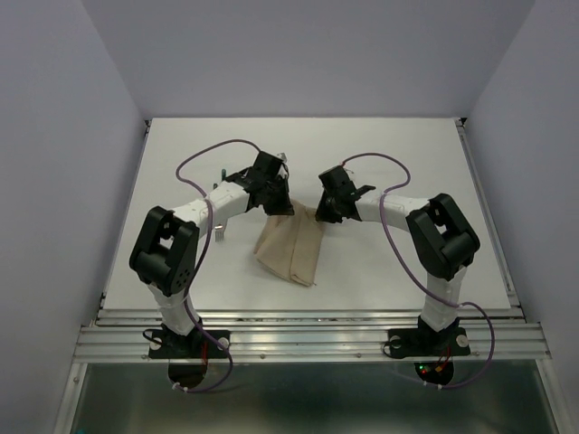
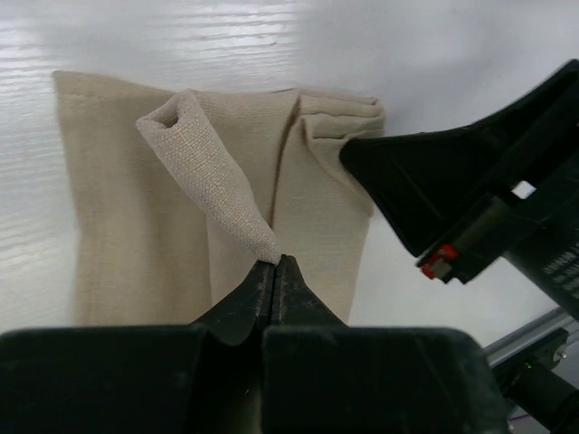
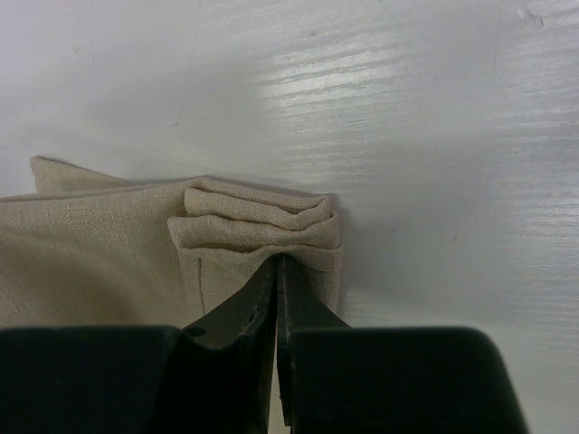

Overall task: Fold the napkin into a case and place the utensils inside
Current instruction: Fold the 2/3-rectangle-folded napkin at the center of the board.

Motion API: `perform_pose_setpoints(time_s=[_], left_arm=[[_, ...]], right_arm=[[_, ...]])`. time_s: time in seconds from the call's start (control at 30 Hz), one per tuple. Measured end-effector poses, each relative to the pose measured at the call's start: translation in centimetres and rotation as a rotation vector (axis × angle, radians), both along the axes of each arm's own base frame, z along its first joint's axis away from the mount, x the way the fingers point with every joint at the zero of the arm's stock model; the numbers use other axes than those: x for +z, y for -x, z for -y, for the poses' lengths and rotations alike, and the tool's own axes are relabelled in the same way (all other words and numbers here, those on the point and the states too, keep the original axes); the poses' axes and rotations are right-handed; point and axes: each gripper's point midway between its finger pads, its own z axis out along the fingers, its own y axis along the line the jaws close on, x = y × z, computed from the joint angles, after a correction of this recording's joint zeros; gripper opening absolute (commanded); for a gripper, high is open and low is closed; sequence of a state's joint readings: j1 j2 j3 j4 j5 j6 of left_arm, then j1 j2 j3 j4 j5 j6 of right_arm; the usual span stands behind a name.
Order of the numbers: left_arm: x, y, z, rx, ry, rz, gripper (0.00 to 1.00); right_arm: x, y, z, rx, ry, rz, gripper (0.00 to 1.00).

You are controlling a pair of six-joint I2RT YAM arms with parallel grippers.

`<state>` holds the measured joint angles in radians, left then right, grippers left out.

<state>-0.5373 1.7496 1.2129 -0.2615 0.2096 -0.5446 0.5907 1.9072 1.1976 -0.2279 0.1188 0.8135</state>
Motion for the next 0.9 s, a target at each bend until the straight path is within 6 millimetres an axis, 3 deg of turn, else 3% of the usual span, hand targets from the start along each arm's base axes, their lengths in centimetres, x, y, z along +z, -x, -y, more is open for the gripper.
perform_pose_setpoints(time_s=[0.2,0.3,0.43,0.5,0.6,0.63,0.7,0.9], left_arm=[[2.4,-0.1,3.4,-0.046,0.041,0.041,0.0],[2.3,0.0,4.6,-0.063,0.045,0.037,0.0],[1.1,0.4,4.7,-0.062,0.018,0.01,0.0],[0.9,0.2,4.2,-0.045,-0.001,0.011,0.09],[0.6,-0.3,3.2,-0.01,-0.023,0.01,0.32],[0.4,-0.4,2.6,0.007,-0.034,0.009,0.46],[0.1,-0.5,1.3,0.043,-0.051,0.004,0.61],[0.2,-0.7,-2.6,0.145,-0.081,0.004,0.62]], right_arm=[[0.0,-0.1,-0.1,-0.021,-0.012,-0.005,0.07],[0.0,-0.1,-0.1,-0.03,-0.02,-0.007,0.07],[0.0,-0.1,-0.1,-0.036,-0.023,-0.008,0.08],[0.0,-0.1,-0.1,-0.037,-0.023,-0.008,0.08],[0.0,-0.1,-0.1,-0.036,-0.023,-0.008,0.08],[0.0,-0.1,-0.1,-0.036,-0.023,-0.008,0.08],[0.0,-0.1,-0.1,-0.035,-0.023,-0.008,0.07],[0.0,-0.1,-0.1,-0.022,-0.017,-0.004,0.08]])
